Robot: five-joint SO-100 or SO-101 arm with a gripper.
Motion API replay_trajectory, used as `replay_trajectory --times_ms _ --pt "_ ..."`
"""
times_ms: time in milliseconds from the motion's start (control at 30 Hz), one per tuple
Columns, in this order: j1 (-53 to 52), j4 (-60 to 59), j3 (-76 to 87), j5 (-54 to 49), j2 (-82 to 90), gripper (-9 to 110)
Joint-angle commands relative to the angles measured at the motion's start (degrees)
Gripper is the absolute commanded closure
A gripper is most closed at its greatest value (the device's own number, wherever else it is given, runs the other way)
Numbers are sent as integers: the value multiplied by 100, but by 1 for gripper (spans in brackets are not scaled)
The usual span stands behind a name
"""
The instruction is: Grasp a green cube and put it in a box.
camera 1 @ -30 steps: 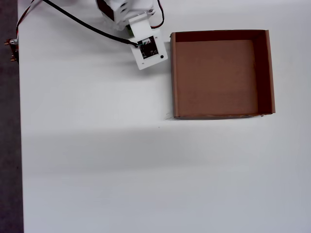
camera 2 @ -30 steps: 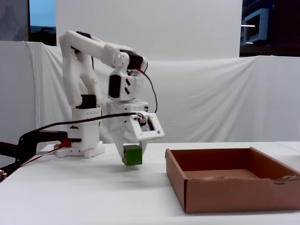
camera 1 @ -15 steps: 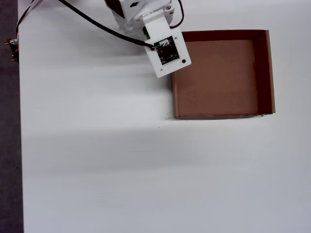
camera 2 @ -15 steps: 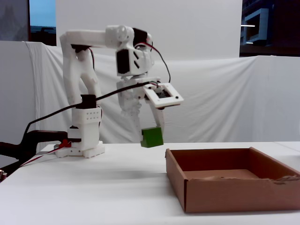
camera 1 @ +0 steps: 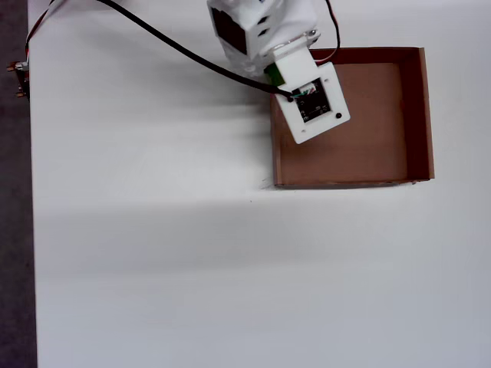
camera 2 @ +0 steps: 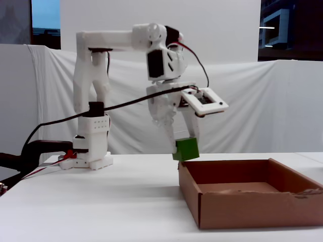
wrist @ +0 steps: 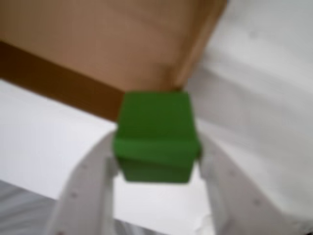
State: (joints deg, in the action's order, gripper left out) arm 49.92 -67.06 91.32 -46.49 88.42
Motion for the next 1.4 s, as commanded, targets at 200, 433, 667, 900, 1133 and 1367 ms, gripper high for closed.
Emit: replay_trajectory --times_ms 200,433,667,900,1133,1367 --pt "290 -18 -923 -123 -457 87" --pt "439 -9 -1468 -158 -1011 87" --pt "510 -18 -1767 -158 -1389 87" --pt "413 -18 -2259 -202 -1978 87" --pt "396 -18 -2417 -246 -2206 87" --pt "360 -18 -2417 -290 -2347 87"
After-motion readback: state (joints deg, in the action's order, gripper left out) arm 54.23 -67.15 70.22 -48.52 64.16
